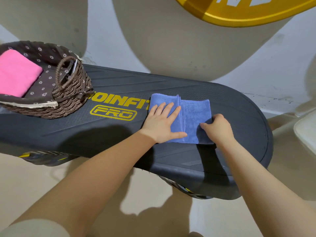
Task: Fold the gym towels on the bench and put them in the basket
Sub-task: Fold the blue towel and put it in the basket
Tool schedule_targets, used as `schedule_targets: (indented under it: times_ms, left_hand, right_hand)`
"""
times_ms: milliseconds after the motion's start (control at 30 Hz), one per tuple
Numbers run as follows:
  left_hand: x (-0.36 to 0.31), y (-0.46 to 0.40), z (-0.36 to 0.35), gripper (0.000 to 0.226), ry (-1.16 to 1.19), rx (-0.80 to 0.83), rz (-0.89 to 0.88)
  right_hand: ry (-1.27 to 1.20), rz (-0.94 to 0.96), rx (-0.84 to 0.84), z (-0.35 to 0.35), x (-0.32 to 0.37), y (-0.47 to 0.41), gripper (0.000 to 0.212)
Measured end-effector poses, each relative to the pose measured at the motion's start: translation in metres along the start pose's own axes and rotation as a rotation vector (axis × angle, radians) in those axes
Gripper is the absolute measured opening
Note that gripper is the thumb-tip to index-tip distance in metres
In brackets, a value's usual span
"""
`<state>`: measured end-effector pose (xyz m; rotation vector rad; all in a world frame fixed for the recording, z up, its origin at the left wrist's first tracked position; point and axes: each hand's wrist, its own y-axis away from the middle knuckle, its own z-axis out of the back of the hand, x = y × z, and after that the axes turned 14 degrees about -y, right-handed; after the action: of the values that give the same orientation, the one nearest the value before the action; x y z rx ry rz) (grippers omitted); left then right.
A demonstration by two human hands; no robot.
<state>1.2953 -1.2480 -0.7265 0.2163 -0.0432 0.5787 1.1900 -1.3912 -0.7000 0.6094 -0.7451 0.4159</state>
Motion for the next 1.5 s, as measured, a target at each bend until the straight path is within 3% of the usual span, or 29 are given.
schedule_targets:
  times_ms: [67,167,333,400,500,633,800,900,967,1033,1100,1167,1233,1367,1500]
  left_hand:
    - [-0.003,-0.001,0.001,0.098,0.03,0.015,0.011]
    - [-0.001,-0.002,-0.001,0.106,0.034,0.012,0.007]
    - [-0.001,-0.001,0.001,0.106,0.056,0.032,-0.004]
    - [0.003,0.001,0.007,0.098,0.226,0.024,-0.053]
    - [0.023,0.011,0.017,0.074,0.668,-0.07,-0.128]
    - [0.042,0.019,0.003,0.043,0.784,-0.149,0.131]
    - [0.037,0.024,-0.002,0.024,1.365,-0.104,0.346]
    - [0.033,0.022,0.0,0.027,1.329,-0.185,0.324]
    - [0.034,0.02,0.001,0.041,1.362,-0.201,0.294]
    - [0.037,0.017,-0.001,0.032,1.168,-0.241,0.298]
    - [0.04,0.012,-0.003,0.023,0.961,-0.258,0.306]
    - [0.039,0.009,-0.003,0.024,0.825,-0.266,0.303]
    - [0.038,0.01,-0.005,0.026,0.739,-0.283,0.279]
    - [0.032,0.018,-0.011,0.035,0.768,-0.27,0.233]
    - [0.029,0.026,-0.012,0.058,0.804,-0.179,0.131]
  right_hand:
    - [-0.231,-0.125,0.066,0.001,0.005,0.001,0.018]
    - [-0.473,-0.239,0.159,0.004,0.018,0.008,0.017]
    - [-0.225,0.085,0.235,-0.003,0.046,0.017,0.011]
    - [-0.153,0.18,0.292,-0.014,0.059,0.022,0.015]
    - [-0.006,0.303,0.25,-0.034,0.069,0.024,0.024]
    - [0.126,0.343,0.226,-0.057,0.071,0.028,0.019]
    - [0.197,0.384,0.307,-0.083,0.072,0.04,0.022]
    - [0.179,0.391,0.391,-0.09,0.071,0.043,0.041]
    - [0.046,0.331,0.448,-0.084,0.071,0.04,0.021]
    - [-0.143,0.251,0.487,-0.077,0.07,0.035,0.012]
    - [-0.051,0.404,0.431,-0.072,0.067,0.028,0.018]
    - [0.232,0.631,0.297,-0.071,0.056,0.023,0.032]
    - [0.462,0.701,0.303,-0.071,0.046,0.02,0.057]
    - [0.558,0.528,0.359,-0.065,0.034,0.014,0.1]
    - [0.59,0.444,0.369,-0.065,0.038,0.008,0.124]
